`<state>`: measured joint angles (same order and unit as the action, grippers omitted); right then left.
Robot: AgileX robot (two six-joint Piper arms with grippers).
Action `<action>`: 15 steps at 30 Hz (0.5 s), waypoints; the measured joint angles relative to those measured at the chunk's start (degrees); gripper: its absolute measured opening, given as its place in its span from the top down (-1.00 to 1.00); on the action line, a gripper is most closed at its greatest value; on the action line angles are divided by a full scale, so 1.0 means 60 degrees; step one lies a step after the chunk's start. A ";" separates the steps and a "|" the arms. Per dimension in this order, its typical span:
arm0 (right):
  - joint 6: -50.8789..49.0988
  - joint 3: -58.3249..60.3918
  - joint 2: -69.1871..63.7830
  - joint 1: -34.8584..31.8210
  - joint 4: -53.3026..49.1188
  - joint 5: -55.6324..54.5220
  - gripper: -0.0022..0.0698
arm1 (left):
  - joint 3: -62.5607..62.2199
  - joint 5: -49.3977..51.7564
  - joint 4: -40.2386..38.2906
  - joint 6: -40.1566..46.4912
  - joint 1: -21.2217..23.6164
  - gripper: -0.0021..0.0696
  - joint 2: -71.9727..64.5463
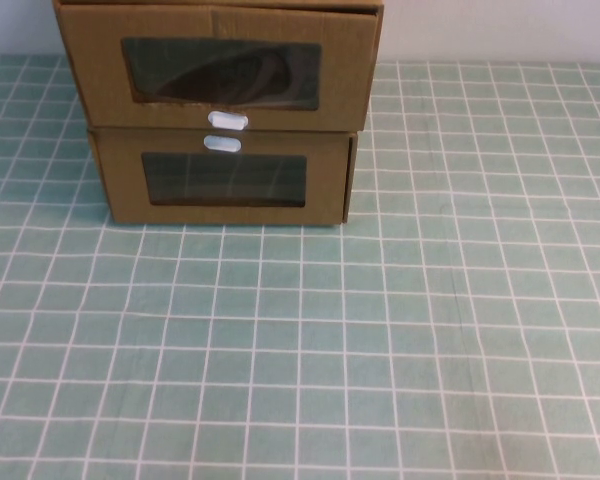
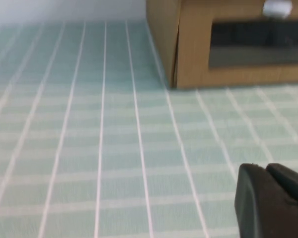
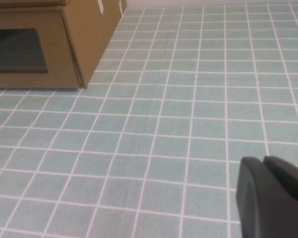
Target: Close the shoe box
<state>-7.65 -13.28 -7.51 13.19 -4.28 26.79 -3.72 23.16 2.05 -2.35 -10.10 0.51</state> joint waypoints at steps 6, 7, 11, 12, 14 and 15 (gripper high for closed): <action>0.0000 0.0000 -0.0002 0.0000 0.0024 0.0000 0.98 | 0.0796 0.0034 0.0084 -0.0620 0.0000 0.96 0.0016; 0.0000 0.0000 -0.0002 0.0000 0.0024 0.0000 0.98 | 0.0796 0.0011 0.0035 -0.0708 0.0000 0.96 0.0016; 0.0000 0.0000 -0.0002 0.0000 0.0045 0.0000 0.98 | 0.0839 -0.0060 -0.0007 -0.0838 0.0000 0.96 0.0018; 0.0000 0.0000 -0.0002 0.0000 0.0045 0.0000 0.98 | 0.0839 -0.0080 -0.0007 -0.0838 0.0000 0.96 0.0018; 0.0000 0.0000 -0.0002 0.0000 0.0045 0.0000 0.98 | 0.0839 -0.0080 -0.0013 -0.0863 0.0000 0.96 0.0018; 0.0000 0.0000 -0.0002 0.0000 0.0045 0.0000 0.98 | 0.0839 -0.0080 -0.0013 -0.0863 0.0000 0.96 0.0018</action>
<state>-7.65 -13.28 -7.52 13.19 -4.01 26.79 1.32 22.68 1.97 -7.53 -10.10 0.62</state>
